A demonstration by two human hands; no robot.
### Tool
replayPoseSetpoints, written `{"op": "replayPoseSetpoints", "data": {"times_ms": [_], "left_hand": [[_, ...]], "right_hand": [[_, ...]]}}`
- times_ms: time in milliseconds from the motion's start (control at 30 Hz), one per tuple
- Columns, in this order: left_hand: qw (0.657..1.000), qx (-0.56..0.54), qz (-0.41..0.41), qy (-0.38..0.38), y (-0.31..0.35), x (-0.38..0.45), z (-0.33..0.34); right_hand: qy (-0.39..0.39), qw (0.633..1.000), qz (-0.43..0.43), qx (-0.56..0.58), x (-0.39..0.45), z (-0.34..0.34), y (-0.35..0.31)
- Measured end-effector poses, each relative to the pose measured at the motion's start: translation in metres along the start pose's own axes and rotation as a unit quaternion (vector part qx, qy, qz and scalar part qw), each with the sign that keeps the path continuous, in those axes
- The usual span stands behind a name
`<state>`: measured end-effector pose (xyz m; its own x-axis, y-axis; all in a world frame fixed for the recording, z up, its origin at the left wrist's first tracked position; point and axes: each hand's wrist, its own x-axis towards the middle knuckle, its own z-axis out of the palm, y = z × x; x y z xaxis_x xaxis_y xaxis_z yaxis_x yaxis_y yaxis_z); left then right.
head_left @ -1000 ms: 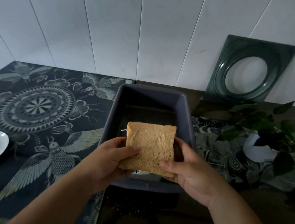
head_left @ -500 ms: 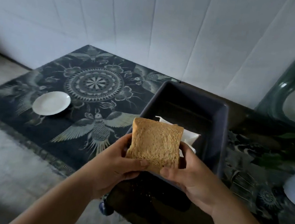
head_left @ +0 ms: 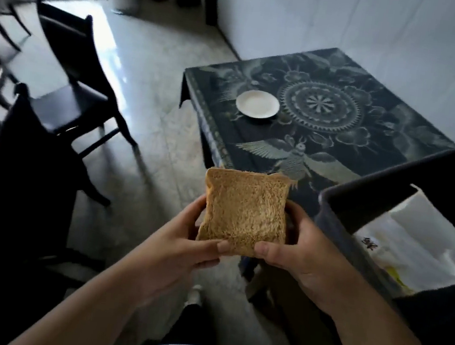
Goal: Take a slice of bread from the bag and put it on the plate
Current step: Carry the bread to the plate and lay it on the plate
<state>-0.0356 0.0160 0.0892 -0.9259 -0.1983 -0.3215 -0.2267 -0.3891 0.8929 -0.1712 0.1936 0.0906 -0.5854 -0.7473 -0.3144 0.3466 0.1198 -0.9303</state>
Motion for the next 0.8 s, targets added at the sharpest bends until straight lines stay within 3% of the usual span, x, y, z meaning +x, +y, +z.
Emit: {"op": "replayPoseSetpoints", "data": {"times_ms": [367,567,800], "left_hand": [[0.979,-0.076,0.04,0.183,-0.014,-0.087,-0.095],[0.968,-0.084,0.045,0.232,-0.005,-0.107,-0.159],[0.972,-0.076,0.041,0.219,0.011,-0.115,-0.237]], "right_hand": [[-0.164,0.982,0.035,-0.086,0.063,0.123,0.022],[-0.189,0.976,0.046,-0.1,0.1,0.193,0.028],[-0.177,0.977,0.045,-0.113,0.137,0.26,0.037]]}}
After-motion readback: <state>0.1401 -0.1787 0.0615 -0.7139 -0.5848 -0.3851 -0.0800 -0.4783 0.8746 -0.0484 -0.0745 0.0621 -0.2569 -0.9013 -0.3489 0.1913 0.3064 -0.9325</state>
